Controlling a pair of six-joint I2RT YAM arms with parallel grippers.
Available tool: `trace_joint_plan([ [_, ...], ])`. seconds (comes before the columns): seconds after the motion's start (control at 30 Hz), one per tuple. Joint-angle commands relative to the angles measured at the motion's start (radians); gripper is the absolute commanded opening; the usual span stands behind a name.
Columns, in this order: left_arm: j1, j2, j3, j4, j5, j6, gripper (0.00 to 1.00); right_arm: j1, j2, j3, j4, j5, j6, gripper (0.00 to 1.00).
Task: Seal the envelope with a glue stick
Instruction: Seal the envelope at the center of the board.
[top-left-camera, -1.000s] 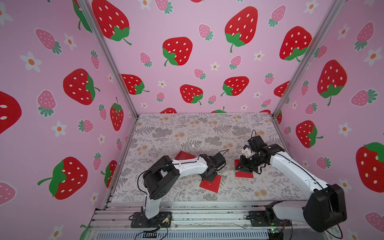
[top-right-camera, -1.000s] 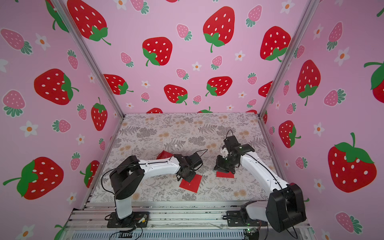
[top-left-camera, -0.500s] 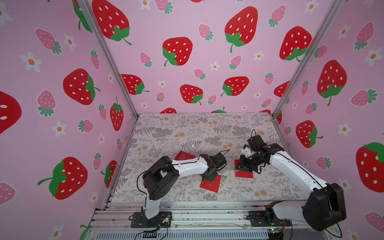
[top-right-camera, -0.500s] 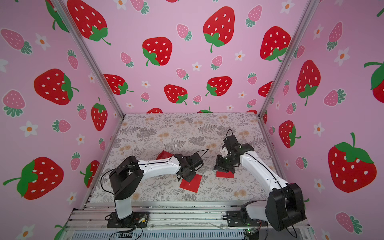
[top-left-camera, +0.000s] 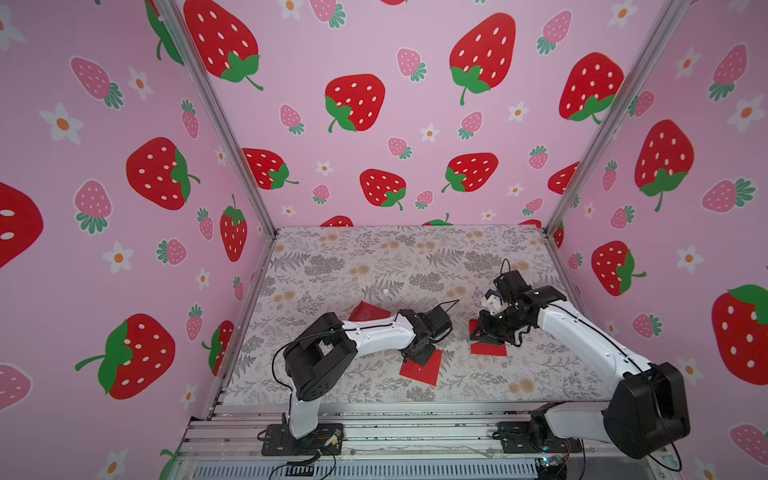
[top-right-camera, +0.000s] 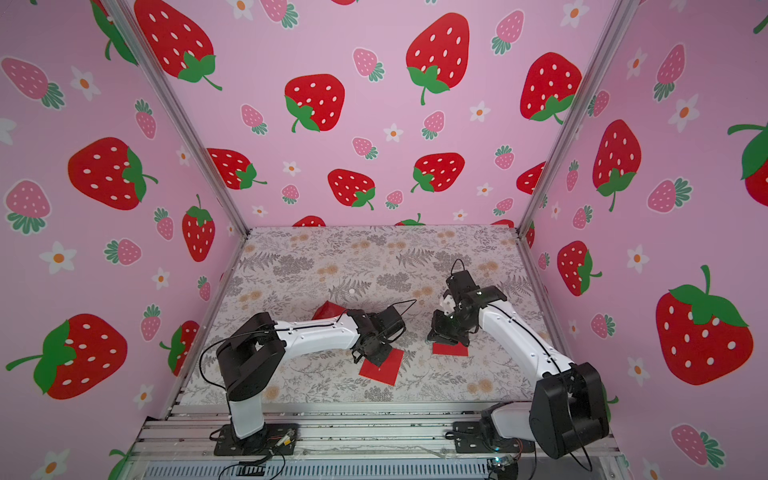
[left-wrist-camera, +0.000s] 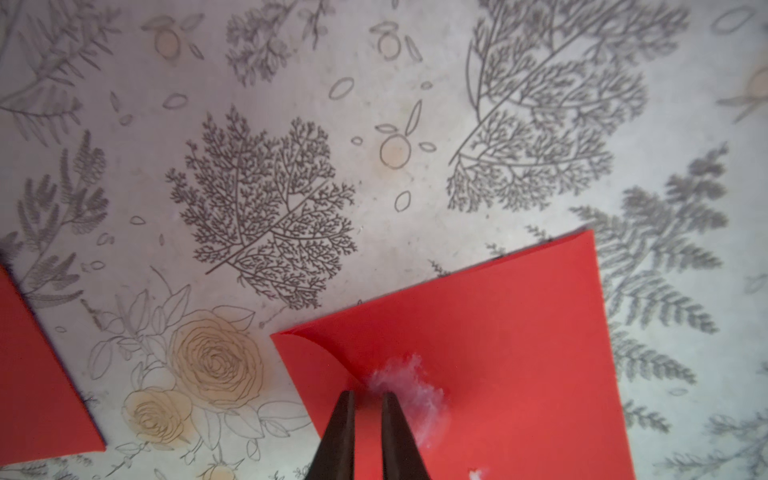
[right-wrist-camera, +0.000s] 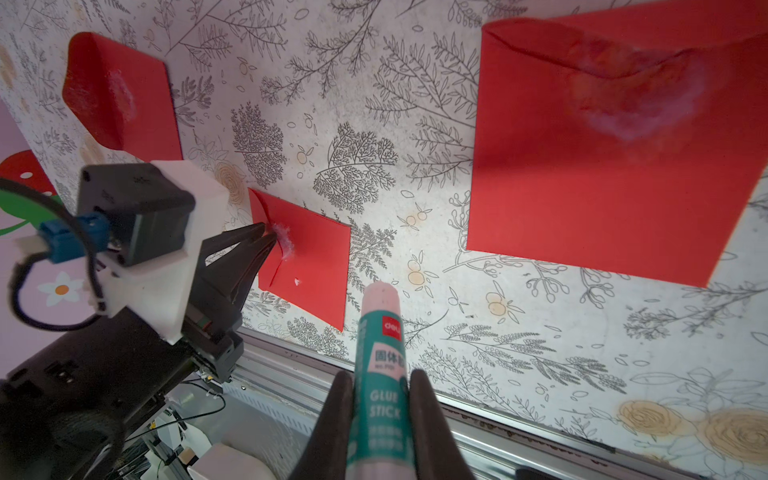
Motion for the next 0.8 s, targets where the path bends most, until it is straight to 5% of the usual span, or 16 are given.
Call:
trace_joint_plan([
  [0.0,-0.004,0.033,-0.027,-0.005,0.007,-0.008,0.15,0.001,0.003,0.021,-0.025,-0.008,-0.013,0.0],
  [0.77,0.027,0.002,0.052,-0.017,-0.019,0.047,0.14,0.002,0.006,0.033,-0.034,-0.004,-0.01,0.0],
])
